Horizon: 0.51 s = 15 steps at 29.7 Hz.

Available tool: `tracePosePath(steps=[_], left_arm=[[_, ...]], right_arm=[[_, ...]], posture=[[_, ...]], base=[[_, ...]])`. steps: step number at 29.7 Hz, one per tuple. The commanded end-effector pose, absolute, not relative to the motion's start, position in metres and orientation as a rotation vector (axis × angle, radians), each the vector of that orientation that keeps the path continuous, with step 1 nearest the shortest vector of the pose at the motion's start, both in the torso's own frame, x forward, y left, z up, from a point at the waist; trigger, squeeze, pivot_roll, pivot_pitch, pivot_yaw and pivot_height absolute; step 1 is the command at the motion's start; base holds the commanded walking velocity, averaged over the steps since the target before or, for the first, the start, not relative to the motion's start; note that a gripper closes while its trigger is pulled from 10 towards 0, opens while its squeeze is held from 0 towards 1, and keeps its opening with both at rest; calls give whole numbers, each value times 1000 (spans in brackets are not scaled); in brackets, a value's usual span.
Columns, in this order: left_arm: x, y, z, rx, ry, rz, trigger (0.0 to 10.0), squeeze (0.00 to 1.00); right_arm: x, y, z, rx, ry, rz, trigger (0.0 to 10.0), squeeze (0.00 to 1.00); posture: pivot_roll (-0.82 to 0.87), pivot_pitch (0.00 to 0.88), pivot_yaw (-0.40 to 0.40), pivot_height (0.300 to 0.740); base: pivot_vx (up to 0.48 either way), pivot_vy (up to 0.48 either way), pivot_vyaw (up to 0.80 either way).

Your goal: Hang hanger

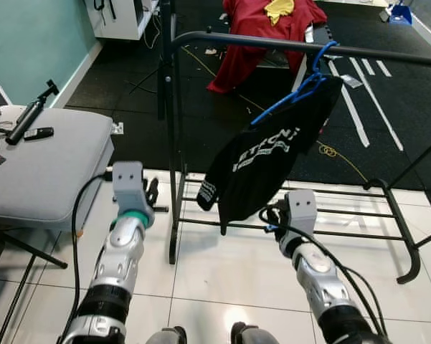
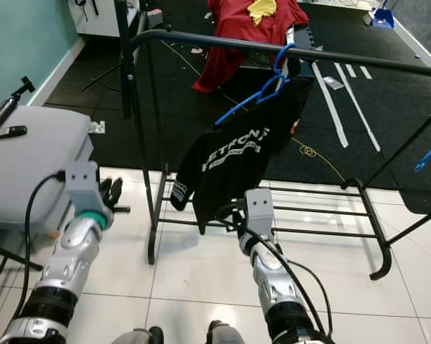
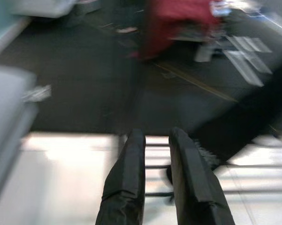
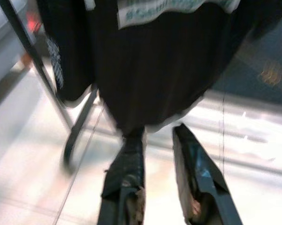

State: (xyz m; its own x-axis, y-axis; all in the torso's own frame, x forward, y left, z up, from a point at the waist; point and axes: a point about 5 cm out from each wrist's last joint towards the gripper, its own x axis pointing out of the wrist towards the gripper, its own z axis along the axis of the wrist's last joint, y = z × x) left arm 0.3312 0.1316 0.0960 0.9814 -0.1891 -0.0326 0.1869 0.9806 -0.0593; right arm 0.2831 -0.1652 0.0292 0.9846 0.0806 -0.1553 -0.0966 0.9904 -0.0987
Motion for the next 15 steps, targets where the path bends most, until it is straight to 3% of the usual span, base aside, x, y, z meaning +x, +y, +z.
tracePosePath(steps=[1, 8, 15], left_arm=[[319, 121, 72, -86, 102, -279, 10000, 0], [305, 142, 55, -59, 109, -130, 10000, 0], [299, 149, 49, -2, 146, -118, 10000, 0]], right_arm=[[274, -172, 35, -123, 19, 42, 10000, 0], [265, -179, 27, -129, 35, -47, 10000, 0], [265, -176, 23, -116, 75, -31, 10000, 0]], posture=[[-77, 51, 15, 740], [-58, 44, -14, 740], [-44, 27, -32, 740]], base=[[0, 0, 0], [0, 0, 0], [0, 0, 0]])
